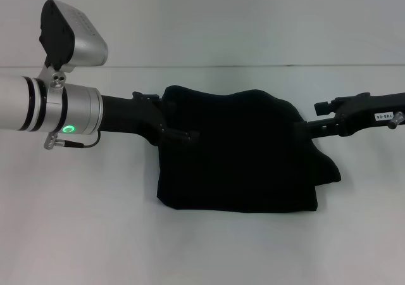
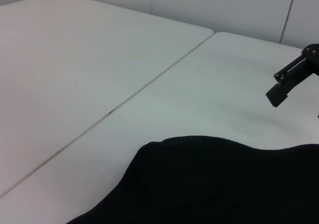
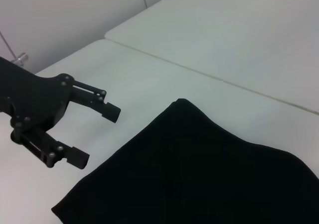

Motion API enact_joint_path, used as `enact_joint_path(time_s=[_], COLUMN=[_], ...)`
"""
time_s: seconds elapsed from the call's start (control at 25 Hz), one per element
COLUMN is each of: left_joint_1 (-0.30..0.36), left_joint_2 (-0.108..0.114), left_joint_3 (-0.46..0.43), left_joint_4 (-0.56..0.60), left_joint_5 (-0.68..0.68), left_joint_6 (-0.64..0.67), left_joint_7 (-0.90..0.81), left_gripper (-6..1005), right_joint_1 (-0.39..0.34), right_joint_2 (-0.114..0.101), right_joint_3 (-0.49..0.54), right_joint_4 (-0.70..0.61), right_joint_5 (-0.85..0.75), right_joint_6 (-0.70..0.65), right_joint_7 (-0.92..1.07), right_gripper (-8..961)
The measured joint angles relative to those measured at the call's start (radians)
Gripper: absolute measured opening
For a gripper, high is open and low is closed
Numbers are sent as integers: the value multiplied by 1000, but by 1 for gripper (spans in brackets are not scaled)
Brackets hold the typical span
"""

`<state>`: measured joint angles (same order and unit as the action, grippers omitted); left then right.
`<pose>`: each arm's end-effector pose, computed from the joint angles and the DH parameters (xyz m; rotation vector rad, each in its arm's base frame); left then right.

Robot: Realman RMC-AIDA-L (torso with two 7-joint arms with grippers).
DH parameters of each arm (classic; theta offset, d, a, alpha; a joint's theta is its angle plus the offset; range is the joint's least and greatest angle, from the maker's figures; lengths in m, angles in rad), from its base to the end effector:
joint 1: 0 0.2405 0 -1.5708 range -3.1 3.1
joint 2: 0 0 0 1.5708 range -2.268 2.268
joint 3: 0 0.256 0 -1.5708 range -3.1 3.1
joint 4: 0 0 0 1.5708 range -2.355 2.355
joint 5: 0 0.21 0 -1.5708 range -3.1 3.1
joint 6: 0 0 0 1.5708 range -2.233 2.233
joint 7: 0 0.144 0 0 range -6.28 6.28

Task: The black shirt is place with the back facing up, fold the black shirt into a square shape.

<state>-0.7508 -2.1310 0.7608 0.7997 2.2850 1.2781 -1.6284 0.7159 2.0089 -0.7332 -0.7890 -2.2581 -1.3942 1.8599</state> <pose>-0.2057 0.4059 -0.0119 -2.6931 -0.5252 -0.2582 0.2340 0.4034 0.0378 -2.6249 0.8698 0.2946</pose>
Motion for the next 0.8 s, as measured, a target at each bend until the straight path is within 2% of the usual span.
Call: enact_joint_path(time_s=[0.8], left_joint_1=[-2], left_joint_2=[3], left_joint_3=[-7], left_joint_4=[-1], left_joint_5=[-1], left_joint_6=[0], left_joint_7=[-1], left_gripper=[892], right_joint_1=[3], right_joint_2=[4], right_joint_3=[-2], right_joint_4=[8], right_joint_5=[0], right_joint_6=[8], right_joint_7=[0], right_gripper=[897])
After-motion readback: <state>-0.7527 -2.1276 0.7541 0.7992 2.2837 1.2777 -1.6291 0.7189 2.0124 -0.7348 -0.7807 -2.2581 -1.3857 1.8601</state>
